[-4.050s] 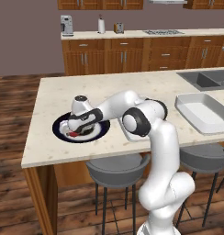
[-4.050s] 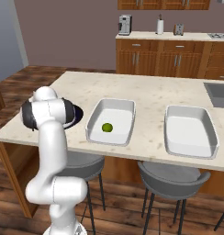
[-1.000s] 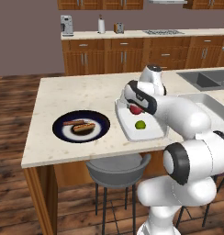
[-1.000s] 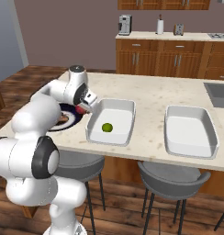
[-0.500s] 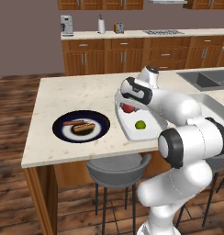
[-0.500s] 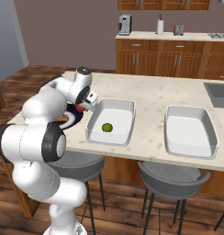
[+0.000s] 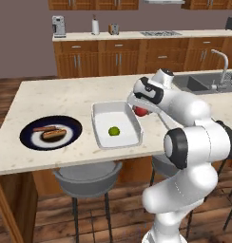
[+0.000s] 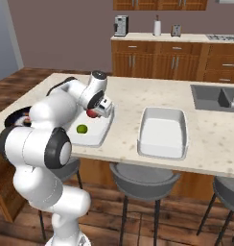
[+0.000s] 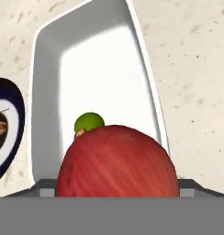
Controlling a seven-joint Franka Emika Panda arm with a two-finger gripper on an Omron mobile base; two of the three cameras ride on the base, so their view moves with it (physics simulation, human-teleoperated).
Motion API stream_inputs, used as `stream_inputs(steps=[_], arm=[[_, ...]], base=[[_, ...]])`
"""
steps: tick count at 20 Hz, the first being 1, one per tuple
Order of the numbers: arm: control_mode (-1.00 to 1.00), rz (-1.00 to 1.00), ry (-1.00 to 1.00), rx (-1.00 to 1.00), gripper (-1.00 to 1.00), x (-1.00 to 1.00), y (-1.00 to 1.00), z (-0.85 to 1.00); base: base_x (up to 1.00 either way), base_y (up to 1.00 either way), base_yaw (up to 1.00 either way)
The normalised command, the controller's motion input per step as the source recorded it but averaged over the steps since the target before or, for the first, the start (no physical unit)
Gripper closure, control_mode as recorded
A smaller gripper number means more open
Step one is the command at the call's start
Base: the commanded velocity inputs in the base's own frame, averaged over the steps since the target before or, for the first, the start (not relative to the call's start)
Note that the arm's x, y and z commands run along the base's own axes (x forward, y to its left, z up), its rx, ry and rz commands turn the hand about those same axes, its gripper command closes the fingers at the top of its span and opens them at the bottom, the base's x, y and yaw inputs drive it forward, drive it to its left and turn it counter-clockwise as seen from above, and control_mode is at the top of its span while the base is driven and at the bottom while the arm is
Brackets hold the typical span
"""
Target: Place one cooked food and one vegetable from the large plate to each tupperware container.
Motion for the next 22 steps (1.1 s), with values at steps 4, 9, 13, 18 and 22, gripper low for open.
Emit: stream_inputs(steps=[4, 9, 13, 18, 22], arm=[[1.0, 0.0, 0.0, 0.0, 1.0, 0.0, 0.0, 0.0], [1.0, 0.0, 0.0, 0.0, 1.0, 0.0, 0.0, 0.0], [1.0, 0.0, 0.0, 0.0, 1.0, 0.0, 0.0, 0.0], [1.0, 0.0, 0.0, 0.0, 1.0, 0.0, 0.0, 0.0], [1.0, 0.0, 0.0, 0.0, 1.0, 0.0, 0.0, 0.0]], base=[[-0.08, -1.0, 0.0], [0.28, -0.97, 0.0], [0.2, -0.73, 0.0], [1.0, 0.69, 0.0], [1.0, 0.42, 0.08]])
